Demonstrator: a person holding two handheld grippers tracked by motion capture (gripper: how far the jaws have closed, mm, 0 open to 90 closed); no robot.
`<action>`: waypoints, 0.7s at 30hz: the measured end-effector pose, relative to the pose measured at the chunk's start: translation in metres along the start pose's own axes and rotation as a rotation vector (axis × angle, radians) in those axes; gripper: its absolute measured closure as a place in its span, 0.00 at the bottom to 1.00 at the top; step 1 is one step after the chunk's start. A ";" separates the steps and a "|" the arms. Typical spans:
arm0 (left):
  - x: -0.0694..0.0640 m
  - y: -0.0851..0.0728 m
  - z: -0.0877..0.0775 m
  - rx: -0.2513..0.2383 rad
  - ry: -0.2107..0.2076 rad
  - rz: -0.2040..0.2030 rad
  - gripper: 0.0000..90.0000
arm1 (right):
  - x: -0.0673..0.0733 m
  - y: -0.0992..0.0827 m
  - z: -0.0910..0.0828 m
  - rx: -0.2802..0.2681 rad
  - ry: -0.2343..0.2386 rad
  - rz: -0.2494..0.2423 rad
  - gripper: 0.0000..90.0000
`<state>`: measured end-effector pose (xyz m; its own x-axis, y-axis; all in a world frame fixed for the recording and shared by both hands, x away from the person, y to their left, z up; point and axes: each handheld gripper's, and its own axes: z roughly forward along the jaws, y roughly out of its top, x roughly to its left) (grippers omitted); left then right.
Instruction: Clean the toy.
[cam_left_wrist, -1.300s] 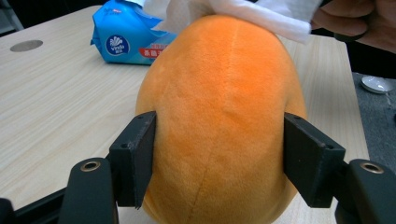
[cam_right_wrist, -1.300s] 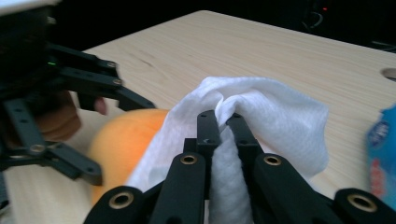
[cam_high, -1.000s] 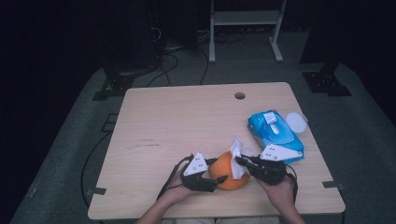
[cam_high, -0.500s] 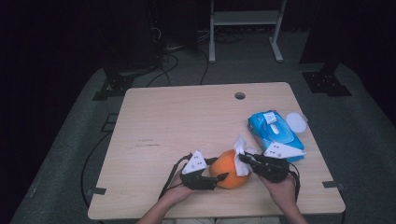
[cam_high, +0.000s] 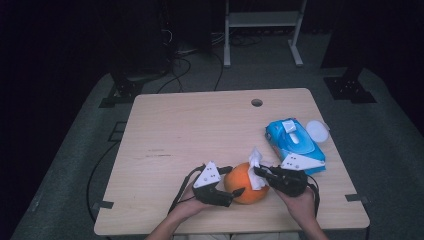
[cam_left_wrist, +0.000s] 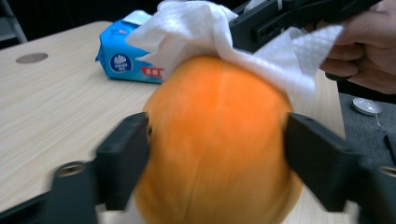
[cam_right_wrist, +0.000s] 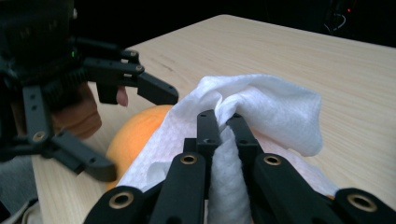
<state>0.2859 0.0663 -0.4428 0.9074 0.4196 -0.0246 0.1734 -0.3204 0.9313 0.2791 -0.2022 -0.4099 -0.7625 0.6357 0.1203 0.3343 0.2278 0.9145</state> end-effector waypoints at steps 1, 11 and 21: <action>0.001 -0.002 0.002 0.004 -0.002 -0.008 0.18 | -0.003 -0.001 -0.001 -0.005 0.001 0.020 0.94; -0.011 0.000 0.003 0.027 0.028 0.072 0.39 | 0.024 0.010 0.006 0.012 0.007 -0.086 0.94; -0.010 0.003 0.002 0.010 0.033 0.062 0.44 | -0.001 0.003 -0.006 -0.009 -0.047 0.000 0.94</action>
<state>0.2777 0.0596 -0.4408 0.9034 0.4264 0.0454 0.1210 -0.3550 0.9270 0.2775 -0.2067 -0.4052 -0.7353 0.6700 0.1024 0.3295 0.2214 0.9178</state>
